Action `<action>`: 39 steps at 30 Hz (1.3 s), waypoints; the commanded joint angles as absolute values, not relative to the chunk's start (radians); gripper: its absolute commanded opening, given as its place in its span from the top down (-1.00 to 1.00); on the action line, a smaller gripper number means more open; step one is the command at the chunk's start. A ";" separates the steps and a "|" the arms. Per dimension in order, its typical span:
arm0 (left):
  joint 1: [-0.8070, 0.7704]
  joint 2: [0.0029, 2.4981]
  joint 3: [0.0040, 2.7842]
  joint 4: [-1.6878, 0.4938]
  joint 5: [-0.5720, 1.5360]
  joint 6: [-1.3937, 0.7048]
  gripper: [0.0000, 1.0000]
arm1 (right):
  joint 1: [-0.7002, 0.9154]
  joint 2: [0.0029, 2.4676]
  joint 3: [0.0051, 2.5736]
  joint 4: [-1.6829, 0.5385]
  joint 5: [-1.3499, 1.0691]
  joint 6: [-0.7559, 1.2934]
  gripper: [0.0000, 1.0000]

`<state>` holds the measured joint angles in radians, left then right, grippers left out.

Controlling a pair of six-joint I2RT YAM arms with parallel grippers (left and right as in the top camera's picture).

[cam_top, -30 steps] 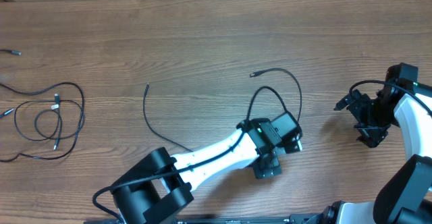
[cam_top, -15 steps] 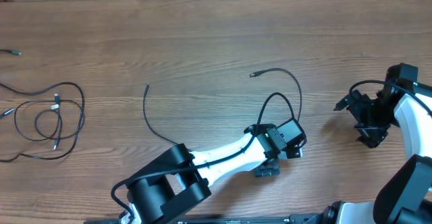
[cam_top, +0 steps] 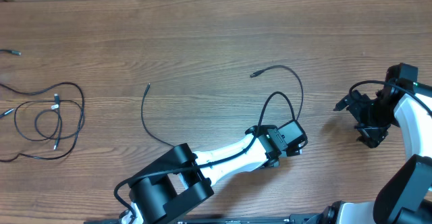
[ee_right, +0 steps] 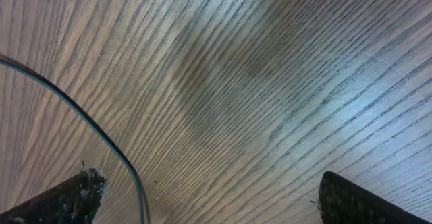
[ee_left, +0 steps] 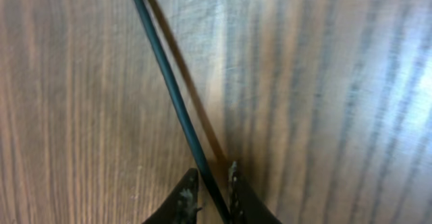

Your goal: Untangle cables

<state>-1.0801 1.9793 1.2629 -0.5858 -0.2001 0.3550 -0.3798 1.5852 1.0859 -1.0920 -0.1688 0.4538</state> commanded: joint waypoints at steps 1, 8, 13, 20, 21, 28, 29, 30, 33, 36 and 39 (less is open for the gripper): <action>-1.071 1.989 1.259 -0.582 -0.243 0.284 0.75 | -0.382 1.580 1.079 -1.087 -0.174 0.445 -1.00; -1.018 1.980 1.300 -0.633 -0.242 0.156 0.92 | -0.382 1.580 1.079 -1.087 -0.174 0.445 -1.00; -0.948 1.978 1.404 -0.769 -0.218 0.030 0.91 | -0.382 1.580 1.079 -1.086 -0.174 0.445 -1.00; -0.849 1.978 1.555 -0.939 -0.201 -0.009 0.91 | -0.382 1.580 1.079 -1.086 -0.174 0.445 -1.00; -0.835 1.978 1.577 -0.964 -0.202 -0.008 0.91 | -0.382 1.580 1.079 -1.086 -0.174 0.445 -1.00; -0.703 1.970 1.827 -1.204 -0.247 -0.008 0.91 | -0.382 1.580 1.079 -1.086 -0.174 0.444 -1.00; -0.675 1.963 1.872 -1.231 -0.247 -0.008 0.92 | -0.382 1.580 1.079 -1.086 -0.174 0.444 -1.00; -0.648 1.954 1.909 -1.250 -0.247 -0.008 0.92 | -0.382 1.580 1.079 -1.085 -0.174 0.444 -1.00; -0.547 1.915 2.011 -1.283 -0.248 -0.028 0.91 | -0.382 1.580 1.079 -1.084 -0.174 0.444 -1.00; -0.432 1.865 2.072 -1.294 -0.247 -0.098 0.92 | -0.382 1.580 1.079 -1.084 -0.174 0.444 -1.00; -0.320 1.812 2.081 -1.300 -0.244 -0.167 0.91 | -0.382 1.580 1.079 -1.084 -0.174 0.444 -1.00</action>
<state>-0.4023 1.8942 2.0472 -1.2873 -0.2226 -0.0715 -0.3798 1.5852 1.0859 -1.0882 -0.1692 0.4477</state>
